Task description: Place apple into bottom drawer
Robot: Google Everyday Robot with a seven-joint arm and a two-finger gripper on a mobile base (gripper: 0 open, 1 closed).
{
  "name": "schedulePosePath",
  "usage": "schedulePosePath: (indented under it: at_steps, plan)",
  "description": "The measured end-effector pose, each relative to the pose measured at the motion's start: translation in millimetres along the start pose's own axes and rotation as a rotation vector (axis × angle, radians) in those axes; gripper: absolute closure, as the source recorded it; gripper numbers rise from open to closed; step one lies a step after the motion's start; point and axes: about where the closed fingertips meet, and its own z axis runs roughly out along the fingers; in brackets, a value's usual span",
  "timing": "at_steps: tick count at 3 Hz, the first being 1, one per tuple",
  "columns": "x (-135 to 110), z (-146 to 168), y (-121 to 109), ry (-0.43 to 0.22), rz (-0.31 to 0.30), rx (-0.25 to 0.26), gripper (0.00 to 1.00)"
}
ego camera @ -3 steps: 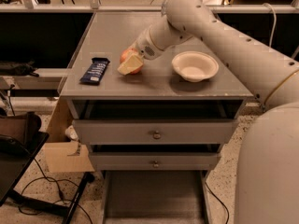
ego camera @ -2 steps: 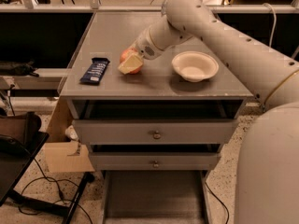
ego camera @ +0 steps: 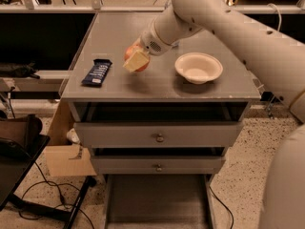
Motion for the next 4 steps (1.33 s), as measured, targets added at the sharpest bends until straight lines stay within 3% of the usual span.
schedulePosePath:
  at_steps: [1,2,3,4]
  plan:
    - [-22.2,-61.1,33.3,0.022,-0.046,0.076,1.0]
    - [-30.7,-121.2,84.1,0.035,-0.062,0.154,1.0]
    - [-19.5,-157.2,136.3,0.002,-0.051,0.227,1.0]
    - [28.1,-151.6,164.9,-0.037,0.0,0.278,1.0]
